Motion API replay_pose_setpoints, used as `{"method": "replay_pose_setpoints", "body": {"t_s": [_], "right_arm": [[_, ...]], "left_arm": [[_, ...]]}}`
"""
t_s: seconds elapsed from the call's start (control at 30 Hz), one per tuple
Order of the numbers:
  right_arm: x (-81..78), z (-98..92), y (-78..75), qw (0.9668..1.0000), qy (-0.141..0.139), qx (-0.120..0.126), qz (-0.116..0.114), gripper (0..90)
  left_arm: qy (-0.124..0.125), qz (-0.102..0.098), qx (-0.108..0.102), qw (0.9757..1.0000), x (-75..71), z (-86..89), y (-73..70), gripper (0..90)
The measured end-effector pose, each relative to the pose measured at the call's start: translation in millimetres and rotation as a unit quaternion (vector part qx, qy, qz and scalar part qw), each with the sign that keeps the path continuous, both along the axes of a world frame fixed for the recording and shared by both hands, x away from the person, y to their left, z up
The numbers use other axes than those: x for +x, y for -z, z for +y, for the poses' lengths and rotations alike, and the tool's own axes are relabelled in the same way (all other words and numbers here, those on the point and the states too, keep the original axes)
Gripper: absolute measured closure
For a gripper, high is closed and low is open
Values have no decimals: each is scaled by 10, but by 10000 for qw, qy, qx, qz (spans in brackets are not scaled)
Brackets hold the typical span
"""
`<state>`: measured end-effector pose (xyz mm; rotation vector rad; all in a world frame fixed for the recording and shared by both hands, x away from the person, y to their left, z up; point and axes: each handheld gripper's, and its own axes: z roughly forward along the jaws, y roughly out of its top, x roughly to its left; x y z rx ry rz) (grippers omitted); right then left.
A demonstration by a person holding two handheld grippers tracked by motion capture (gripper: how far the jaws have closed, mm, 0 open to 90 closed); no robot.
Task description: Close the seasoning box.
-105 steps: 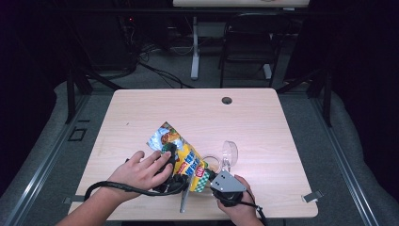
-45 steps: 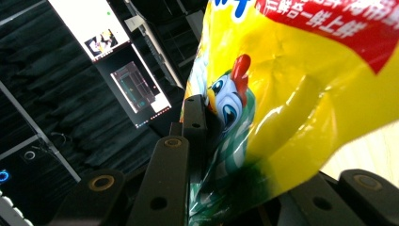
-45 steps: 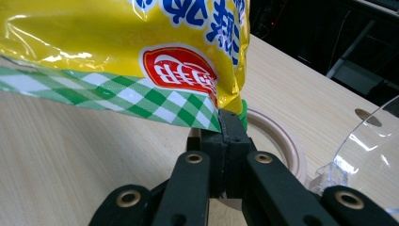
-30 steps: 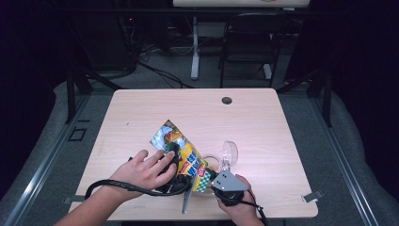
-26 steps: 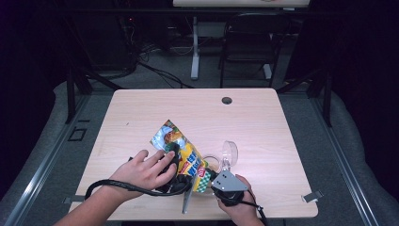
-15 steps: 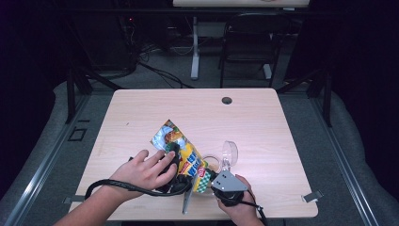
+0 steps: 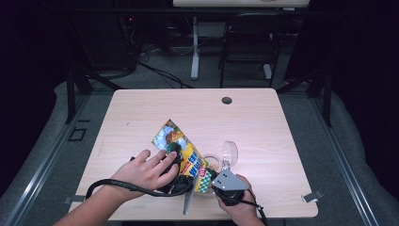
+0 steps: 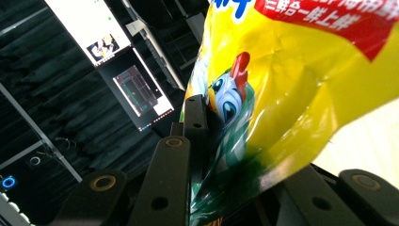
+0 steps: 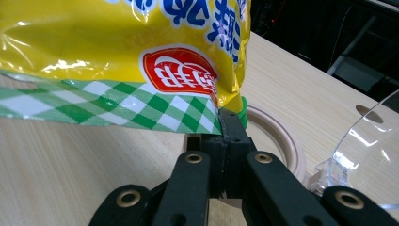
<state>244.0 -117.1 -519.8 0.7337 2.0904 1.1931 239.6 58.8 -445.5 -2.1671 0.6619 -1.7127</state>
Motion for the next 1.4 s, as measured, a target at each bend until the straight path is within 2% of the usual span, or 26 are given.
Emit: {"method": "replay_pose_setpoints", "body": {"t_s": [0.03,0.3,0.77,1.17,1.4], "right_arm": [[2,-2,1,10000,-2,8,4,897],[6,-9,3,10000,5,45,46,897],[8,-19,2,10000,8,30,63,897],[8,-29,-3,10000,-4,56,80,897],[-5,-34,-12,9999,-7,105,119,897]], "left_arm": [[28,-24,41,10000,-3,-7,-5,805],[-6,36,-26,10000,-3,-12,-3,804],[-4,25,53,10000,-8,-29,-17,807],[-5,86,-33,10000,-5,-33,-24,809],[10,62,52,10000,-15,-46,-49,809]]}}
